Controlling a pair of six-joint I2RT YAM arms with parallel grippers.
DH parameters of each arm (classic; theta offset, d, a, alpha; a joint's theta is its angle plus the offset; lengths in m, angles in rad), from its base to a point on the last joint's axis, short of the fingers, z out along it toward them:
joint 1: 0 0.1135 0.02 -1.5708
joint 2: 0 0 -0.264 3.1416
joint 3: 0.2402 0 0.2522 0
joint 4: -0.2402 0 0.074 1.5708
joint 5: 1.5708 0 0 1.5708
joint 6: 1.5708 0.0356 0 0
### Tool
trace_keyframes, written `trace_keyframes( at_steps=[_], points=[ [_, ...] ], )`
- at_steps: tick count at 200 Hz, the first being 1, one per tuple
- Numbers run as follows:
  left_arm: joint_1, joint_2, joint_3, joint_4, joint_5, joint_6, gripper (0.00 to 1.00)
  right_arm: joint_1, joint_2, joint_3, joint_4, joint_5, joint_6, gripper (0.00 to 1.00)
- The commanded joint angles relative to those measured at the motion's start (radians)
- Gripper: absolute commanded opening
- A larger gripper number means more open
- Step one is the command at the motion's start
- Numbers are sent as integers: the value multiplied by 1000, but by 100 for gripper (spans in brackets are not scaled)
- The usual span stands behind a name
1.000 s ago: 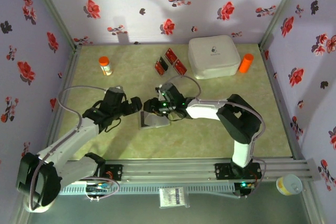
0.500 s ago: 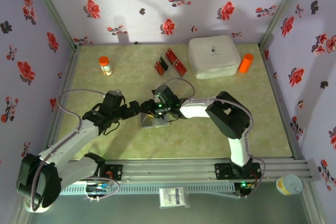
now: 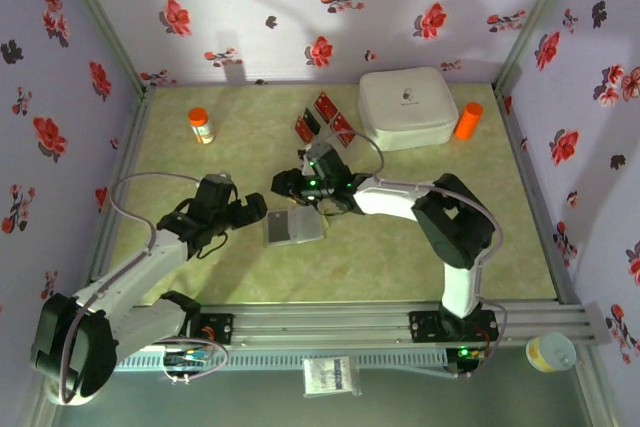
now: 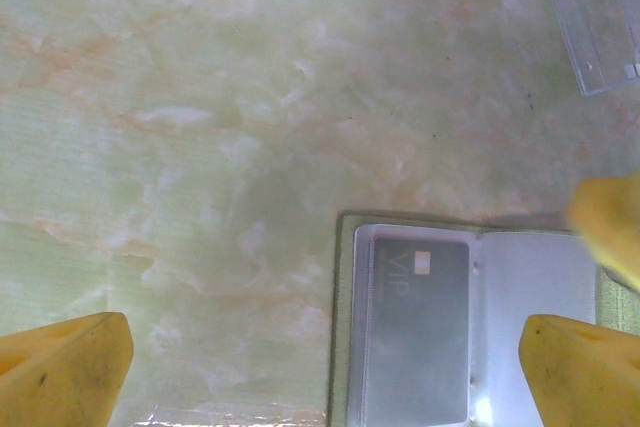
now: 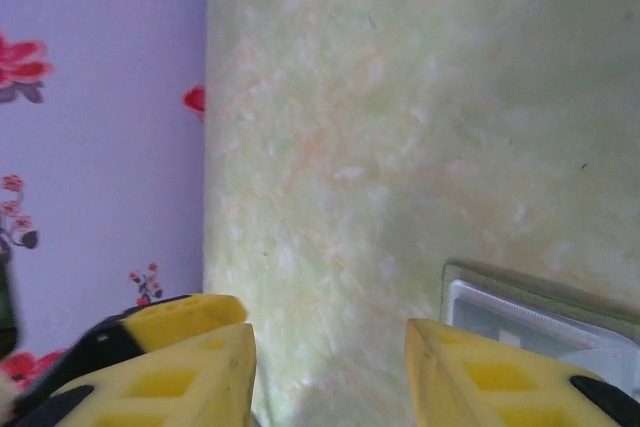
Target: Put the credit cards into the card holder
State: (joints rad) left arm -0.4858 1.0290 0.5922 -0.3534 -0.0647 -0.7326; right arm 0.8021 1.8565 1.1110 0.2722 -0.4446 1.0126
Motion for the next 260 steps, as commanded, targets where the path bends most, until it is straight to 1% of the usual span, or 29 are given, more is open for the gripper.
trace_keyframes(
  at_steps=[1,28,49,76,91,107,133,146,164,184,205,234,260],
  points=[
    [4,3,-12,-6,20,2,100,-22,-95,-55,19,15,-33,44],
    [4,10,-12,1,24,1,100,-37,-177,-115,-26,42,-68,45],
    [3,20,-11,10,31,0,100,-34,-211,-132,-83,53,-93,43],
    [3,47,-12,31,48,-5,100,-33,-220,-131,-137,77,-120,42],
    [4,65,-12,39,56,-6,100,-55,-231,-98,-215,101,-166,41],
    [4,76,-11,45,62,-8,100,-87,-247,-8,-360,153,-257,41],
    [4,91,-9,51,65,-7,100,-148,-227,194,-636,271,-426,41],
    [4,100,-5,55,66,-6,100,-183,-201,289,-730,326,-485,41],
    [3,117,-4,59,68,-7,100,-229,-142,420,-839,370,-559,40],
    [3,134,-2,63,69,-13,100,-256,-61,558,-937,405,-629,39],
    [3,148,6,61,68,-14,100,-262,35,694,-1022,438,-693,37],
    [3,172,24,52,70,-16,100,-262,178,866,-1124,500,-760,31],
    [2,197,34,58,72,-15,100,-261,292,995,-1166,475,-782,30]
  ],
)
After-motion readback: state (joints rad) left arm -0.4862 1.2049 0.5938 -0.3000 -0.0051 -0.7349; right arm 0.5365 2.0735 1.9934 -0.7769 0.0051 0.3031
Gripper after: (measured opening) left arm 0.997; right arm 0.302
